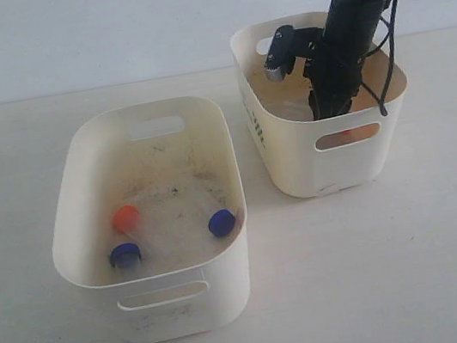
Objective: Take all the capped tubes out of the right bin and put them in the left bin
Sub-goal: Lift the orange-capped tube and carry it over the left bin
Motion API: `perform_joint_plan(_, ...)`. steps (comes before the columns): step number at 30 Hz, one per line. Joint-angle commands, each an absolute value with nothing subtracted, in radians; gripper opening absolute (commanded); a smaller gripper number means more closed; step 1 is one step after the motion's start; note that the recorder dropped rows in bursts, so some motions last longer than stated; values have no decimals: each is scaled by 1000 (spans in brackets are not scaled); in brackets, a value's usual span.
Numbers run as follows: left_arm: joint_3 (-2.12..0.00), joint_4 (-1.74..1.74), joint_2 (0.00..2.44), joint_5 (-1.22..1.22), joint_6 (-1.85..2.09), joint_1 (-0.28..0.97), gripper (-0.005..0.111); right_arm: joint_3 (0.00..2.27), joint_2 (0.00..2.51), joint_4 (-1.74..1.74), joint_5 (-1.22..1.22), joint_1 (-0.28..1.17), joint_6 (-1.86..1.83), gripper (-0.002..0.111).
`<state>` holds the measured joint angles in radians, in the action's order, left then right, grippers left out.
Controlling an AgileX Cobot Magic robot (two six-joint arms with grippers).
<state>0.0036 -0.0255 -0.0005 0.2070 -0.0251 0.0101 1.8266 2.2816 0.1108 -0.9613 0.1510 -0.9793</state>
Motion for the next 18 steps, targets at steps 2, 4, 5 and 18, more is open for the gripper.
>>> perform_joint_plan(2, 0, -19, 0, 202, -35, 10, 4, 1826, 2263, 69, -886, 149, -974, 0)
perform_joint_plan(4, 0, -19, 0, 202, -35, 10, 4, 1826, 2238, 57, -845, 149, -965, 0)
perform_joint_plan(5, 0, -19, 0, 202, -35, 10, 4, 1826, 2221, 52, -819, 149, -955, 0)
perform_joint_plan(18, 0, -19, 0, 202, -35, 10, 4, 1826, 1961, 248, -808, 149, -886, 0)
